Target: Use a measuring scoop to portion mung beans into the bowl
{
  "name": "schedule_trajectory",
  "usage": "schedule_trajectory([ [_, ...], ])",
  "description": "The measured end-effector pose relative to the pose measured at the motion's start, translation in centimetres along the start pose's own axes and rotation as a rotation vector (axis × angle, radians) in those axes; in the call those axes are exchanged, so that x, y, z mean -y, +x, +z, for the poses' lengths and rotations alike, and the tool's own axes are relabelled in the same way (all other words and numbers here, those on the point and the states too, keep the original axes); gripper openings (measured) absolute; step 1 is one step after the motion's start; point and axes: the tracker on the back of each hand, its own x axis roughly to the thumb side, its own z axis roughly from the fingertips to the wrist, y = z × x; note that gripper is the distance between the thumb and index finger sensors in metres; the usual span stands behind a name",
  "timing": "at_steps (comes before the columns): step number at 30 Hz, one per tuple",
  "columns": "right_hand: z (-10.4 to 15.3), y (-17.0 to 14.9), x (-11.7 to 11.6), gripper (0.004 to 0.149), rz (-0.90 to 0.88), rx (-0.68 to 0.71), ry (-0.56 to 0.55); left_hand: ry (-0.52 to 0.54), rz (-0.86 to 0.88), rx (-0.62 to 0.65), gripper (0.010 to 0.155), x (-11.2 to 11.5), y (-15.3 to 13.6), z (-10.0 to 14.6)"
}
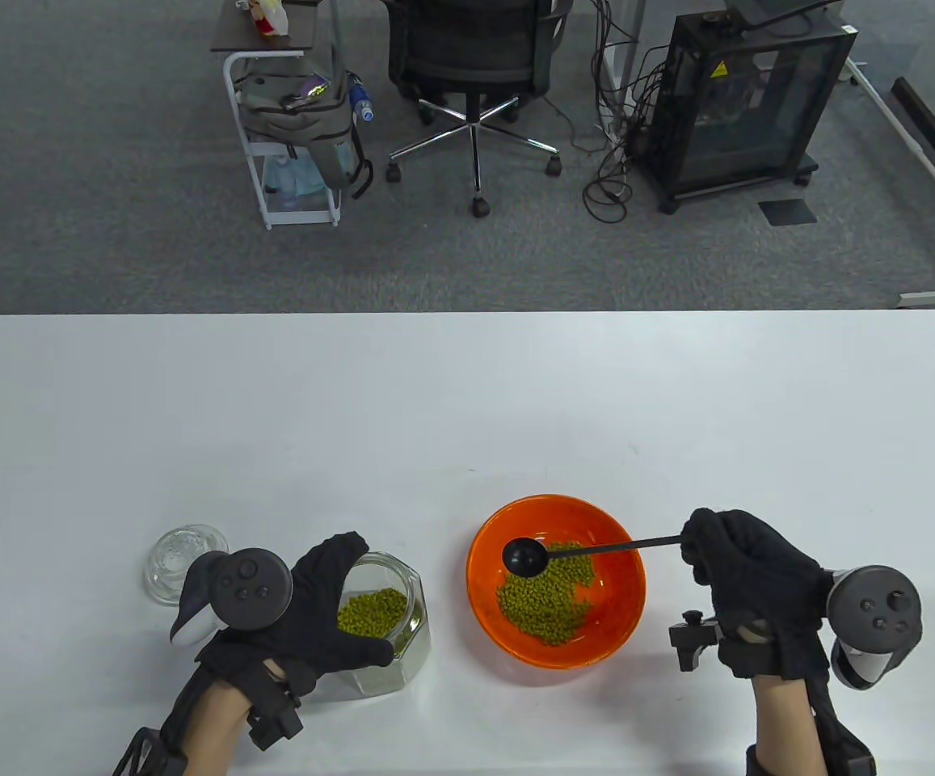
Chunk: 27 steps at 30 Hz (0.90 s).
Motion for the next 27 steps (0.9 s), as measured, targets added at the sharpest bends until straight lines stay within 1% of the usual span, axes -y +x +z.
schedule_trajectory([
  [2, -0.1, -0.5, -0.3, 0.042, -0.077, -0.061, 0.028, 0.000, 0.000, 0.000, 0.124, 0.0, 0.0, 0.0],
  [5, -0.2, -1.0, -0.7, 0.042, -0.137, -0.138, 0.069, 0.000, 0.001, 0.000, 0.125, 0.0, 0.0, 0.0],
  [11, -0.5, -0.3, -1.9, 0.041, -0.151, -0.157, 0.124, 0.000, 0.002, 0.000, 0.124, -0.1, 0.0, 0.0],
  [17, -0.4, 2.5, -4.0, 0.041, -0.109, -0.102, 0.176, 0.000, 0.003, 0.001, 0.124, -0.1, 0.0, 0.0],
  [21, -0.1, 4.8, -5.8, 0.041, -0.007, -0.027, 0.166, 0.000, 0.002, 0.001, 0.124, -0.1, -0.1, 0.0],
  [22, 0.0, 5.5, -6.4, 0.041, 0.029, 0.015, 0.162, 0.000, 0.003, 0.001, 0.125, -0.1, -0.1, 0.0],
  [25, 0.2, 6.9, -8.2, 0.041, 0.080, 0.065, 0.170, 0.000, 0.003, 0.001, 0.124, -0.1, -0.1, 0.0],
  [27, 0.3, 7.5, -9.1, 0.041, 0.107, 0.071, 0.182, 0.000, 0.003, 0.001, 0.124, -0.1, -0.1, 0.0],
])
